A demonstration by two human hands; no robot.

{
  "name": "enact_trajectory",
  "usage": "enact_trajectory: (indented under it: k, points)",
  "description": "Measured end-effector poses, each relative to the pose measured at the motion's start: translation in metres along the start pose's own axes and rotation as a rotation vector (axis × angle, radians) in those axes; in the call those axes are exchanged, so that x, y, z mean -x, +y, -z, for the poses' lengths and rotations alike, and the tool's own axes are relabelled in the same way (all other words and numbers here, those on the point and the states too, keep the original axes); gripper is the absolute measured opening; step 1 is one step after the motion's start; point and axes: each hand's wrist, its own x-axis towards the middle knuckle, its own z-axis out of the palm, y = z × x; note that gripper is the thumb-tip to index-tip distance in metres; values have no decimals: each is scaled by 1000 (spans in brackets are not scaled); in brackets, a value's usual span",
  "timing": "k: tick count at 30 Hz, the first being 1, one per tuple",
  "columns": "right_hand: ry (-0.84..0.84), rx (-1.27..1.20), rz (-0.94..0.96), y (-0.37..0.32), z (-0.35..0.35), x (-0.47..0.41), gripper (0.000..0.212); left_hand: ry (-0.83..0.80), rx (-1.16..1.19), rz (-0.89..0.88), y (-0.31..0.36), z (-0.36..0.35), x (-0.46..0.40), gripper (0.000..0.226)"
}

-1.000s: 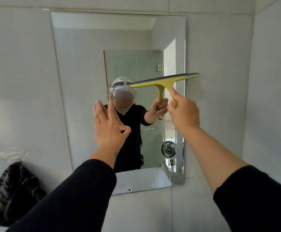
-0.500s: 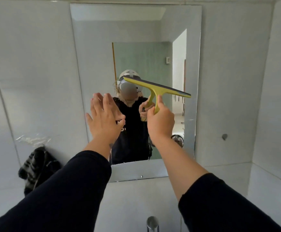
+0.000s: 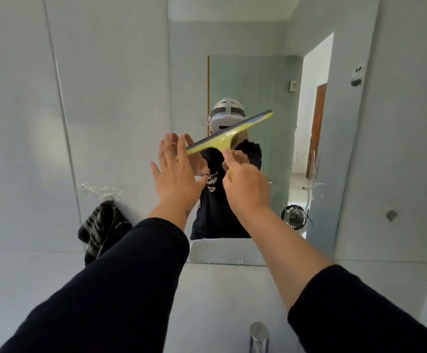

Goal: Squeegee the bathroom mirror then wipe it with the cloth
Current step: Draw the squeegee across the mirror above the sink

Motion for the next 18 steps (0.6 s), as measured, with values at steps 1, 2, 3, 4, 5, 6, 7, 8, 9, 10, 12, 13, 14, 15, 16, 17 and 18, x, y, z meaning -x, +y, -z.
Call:
enact_trajectory:
  k: [1, 2, 3, 4, 5, 6, 7, 8, 9, 10, 12, 13, 14, 15, 16, 17, 18]
  points:
    - [-14, 45, 40, 2, 3, 0, 54, -4, 1, -4, 0, -1, 0, 100]
    - [-15, 93, 83, 5, 8, 0, 54, -9, 0, -13, 0, -3, 1, 99]
    - [-11, 146, 130, 11, 14, 0, 54, -16, -4, -25, 1, -4, 1, 98]
    - [-11, 200, 170, 17, 20, -1, 55, -23, -8, -38, 1, -5, 2, 97]
    - [-19, 247, 197, 25, 27, -1, 55, -30, -9, -51, 2, -7, 4, 95]
    - [-34, 287, 215, 32, 34, -2, 55, -36, -5, -62, 4, -9, 5, 93]
    - [-51, 323, 227, 40, 40, -2, 55, -42, 3, -71, 7, -10, 6, 92]
    - [-65, 352, 235, 47, 46, -2, 55, -47, 10, -76, 10, -12, 8, 91]
    - [-72, 372, 238, 53, 52, 0, 55, -50, 13, -80, 14, -15, 10, 91]
    - [-75, 385, 239, 59, 57, 2, 55, -55, 10, -85, 19, -18, 11, 92]
    - [-75, 394, 226, 70, 65, 6, 54, -65, 9, -100, 31, -24, 13, 93]
    - [-77, 399, 216, 76, 68, 8, 53, -70, 14, -112, 37, -27, 14, 94]
    - [-78, 400, 203, 81, 70, 10, 53, -75, 17, -130, 44, -29, 15, 94]
    - [-78, 398, 189, 87, 72, 12, 52, -80, 15, -152, 50, -32, 15, 95]
    - [-71, 392, 176, 93, 75, 13, 51, -84, 11, -178, 56, -34, 15, 95]
    - [-62, 394, 158, 100, 76, 14, 50, -87, 6, -202, 60, -37, 15, 96]
    - [-55, 403, 136, 107, 79, 16, 50, -89, -3, -225, 64, -41, 15, 96]
